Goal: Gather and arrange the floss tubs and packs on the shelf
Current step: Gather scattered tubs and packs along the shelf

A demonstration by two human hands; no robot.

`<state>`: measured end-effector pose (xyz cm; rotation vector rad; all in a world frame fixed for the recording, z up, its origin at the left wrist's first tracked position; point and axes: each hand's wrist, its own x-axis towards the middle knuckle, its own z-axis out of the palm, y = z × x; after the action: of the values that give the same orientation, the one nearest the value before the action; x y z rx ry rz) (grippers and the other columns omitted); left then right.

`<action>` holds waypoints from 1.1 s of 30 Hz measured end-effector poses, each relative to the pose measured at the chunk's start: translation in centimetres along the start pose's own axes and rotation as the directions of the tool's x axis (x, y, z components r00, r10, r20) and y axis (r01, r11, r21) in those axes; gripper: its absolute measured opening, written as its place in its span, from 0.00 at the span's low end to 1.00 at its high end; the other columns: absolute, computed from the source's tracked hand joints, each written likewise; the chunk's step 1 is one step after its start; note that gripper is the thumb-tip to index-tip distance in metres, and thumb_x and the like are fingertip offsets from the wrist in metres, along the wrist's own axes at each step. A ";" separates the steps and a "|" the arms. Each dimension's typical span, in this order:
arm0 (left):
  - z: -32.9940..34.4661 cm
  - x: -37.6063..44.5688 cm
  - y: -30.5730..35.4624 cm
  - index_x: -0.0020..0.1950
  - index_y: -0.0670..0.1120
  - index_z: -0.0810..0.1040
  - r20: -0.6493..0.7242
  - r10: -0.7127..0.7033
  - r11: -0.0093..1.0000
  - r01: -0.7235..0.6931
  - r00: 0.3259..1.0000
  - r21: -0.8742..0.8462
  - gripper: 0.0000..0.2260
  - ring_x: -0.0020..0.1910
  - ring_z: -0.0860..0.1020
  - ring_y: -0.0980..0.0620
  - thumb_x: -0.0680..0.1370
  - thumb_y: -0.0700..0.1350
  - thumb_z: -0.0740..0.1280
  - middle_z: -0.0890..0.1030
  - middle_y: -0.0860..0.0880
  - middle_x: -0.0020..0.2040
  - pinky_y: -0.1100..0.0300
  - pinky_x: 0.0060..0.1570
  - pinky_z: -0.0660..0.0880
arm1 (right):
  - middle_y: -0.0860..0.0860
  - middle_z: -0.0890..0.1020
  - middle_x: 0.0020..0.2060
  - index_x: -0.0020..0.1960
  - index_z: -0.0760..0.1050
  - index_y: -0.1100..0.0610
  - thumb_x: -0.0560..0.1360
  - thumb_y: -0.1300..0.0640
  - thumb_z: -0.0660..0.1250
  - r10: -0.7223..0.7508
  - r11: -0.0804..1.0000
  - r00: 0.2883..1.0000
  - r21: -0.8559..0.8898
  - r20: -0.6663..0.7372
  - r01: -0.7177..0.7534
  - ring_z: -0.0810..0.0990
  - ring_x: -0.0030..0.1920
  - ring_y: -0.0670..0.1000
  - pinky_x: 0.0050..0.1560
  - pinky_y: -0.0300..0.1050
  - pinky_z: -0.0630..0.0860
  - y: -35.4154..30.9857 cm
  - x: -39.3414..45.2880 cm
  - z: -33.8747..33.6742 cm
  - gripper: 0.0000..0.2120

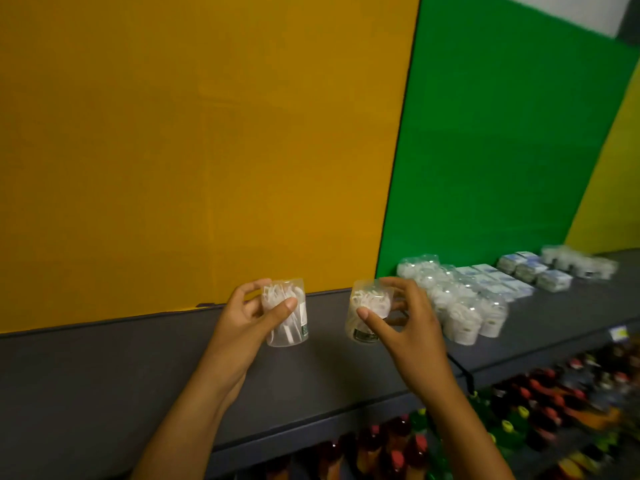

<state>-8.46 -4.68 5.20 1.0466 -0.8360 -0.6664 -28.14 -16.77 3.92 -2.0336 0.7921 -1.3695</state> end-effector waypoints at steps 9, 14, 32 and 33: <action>12.4 -3.9 -3.5 0.65 0.51 0.76 0.184 -0.002 1.000 -0.001 0.983 0.018 0.24 0.60 0.79 0.53 0.70 0.46 0.74 0.81 0.53 0.60 0.56 0.56 0.76 | 0.45 0.73 0.57 0.60 0.70 0.44 0.71 0.48 0.75 0.066 0.988 0.991 -0.128 -0.114 -0.081 0.76 0.52 0.39 0.49 0.40 0.79 4.2 -3.2 -14.4 0.21; 18.8 -3.7 -4.5 0.67 0.59 0.72 0.231 0.055 0.996 -0.069 0.971 0.050 0.24 0.55 0.81 0.53 0.72 0.46 0.70 0.84 0.51 0.54 0.57 0.54 0.75 | 0.45 0.72 0.56 0.61 0.70 0.45 0.71 0.46 0.73 0.075 0.973 0.979 -0.203 -0.189 -0.114 0.72 0.53 0.33 0.44 0.27 0.72 6.3 -3.4 -20.4 0.21; 41.9 8.5 -13.9 0.63 0.55 0.75 0.461 0.059 0.998 -0.053 0.885 -0.026 0.16 0.55 0.81 0.54 0.76 0.44 0.67 0.83 0.50 0.55 0.62 0.51 0.78 | 0.46 0.73 0.54 0.60 0.70 0.45 0.72 0.48 0.73 0.067 0.893 0.950 -0.406 -0.303 -0.193 0.72 0.53 0.33 0.45 0.25 0.69 21.0 6.7 -37.2 0.20; 43.2 9.5 -14.5 0.63 0.54 0.75 0.469 0.058 0.998 -0.045 0.881 -0.038 0.16 0.55 0.81 0.54 0.76 0.43 0.66 0.83 0.50 0.56 0.62 0.50 0.78 | 0.46 0.73 0.54 0.59 0.70 0.45 0.72 0.49 0.74 0.065 0.890 0.948 -0.411 -0.310 -0.196 0.71 0.53 0.32 0.45 0.24 0.68 21.9 7.6 -38.0 0.20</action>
<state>-41.23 -37.80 5.45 0.8431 -1.2688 -0.9020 -65.07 -41.68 4.98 -2.0719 1.4579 -1.5340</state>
